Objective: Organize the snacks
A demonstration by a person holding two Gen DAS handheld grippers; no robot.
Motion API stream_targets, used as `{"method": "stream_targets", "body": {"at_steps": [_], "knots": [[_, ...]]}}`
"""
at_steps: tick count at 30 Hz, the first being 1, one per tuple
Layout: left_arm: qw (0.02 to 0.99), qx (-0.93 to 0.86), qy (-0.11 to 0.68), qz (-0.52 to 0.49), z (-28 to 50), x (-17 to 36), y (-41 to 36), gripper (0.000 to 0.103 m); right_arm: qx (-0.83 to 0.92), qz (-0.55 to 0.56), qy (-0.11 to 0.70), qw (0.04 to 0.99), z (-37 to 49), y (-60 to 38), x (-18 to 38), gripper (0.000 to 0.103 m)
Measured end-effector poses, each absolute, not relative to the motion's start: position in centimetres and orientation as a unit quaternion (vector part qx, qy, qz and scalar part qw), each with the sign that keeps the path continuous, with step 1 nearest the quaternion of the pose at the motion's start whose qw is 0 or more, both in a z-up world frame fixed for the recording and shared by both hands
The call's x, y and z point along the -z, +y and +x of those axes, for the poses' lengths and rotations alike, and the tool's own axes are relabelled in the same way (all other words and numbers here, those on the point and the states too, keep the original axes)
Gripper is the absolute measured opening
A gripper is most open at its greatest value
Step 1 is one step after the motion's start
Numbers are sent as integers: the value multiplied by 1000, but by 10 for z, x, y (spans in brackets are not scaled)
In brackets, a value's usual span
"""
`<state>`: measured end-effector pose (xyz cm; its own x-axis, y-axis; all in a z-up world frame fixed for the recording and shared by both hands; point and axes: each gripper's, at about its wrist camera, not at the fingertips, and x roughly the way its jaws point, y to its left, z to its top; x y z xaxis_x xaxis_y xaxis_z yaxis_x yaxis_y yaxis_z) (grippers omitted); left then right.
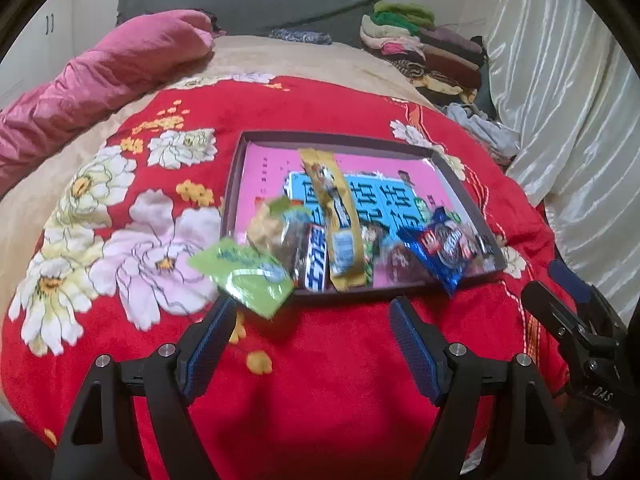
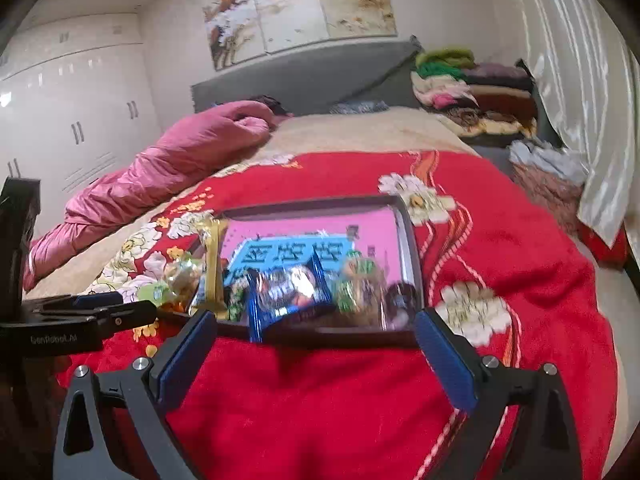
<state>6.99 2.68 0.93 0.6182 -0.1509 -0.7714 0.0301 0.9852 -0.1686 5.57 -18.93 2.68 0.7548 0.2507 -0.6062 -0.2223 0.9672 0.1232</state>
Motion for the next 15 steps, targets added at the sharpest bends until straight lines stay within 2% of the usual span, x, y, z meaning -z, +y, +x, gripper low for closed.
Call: {"method": "stream_targets", "body": {"at_steps": [15], "knots": [[890,66,446,-68,38,-9,22,80,-120,9,363,924,19,-166,-27,100]]}}
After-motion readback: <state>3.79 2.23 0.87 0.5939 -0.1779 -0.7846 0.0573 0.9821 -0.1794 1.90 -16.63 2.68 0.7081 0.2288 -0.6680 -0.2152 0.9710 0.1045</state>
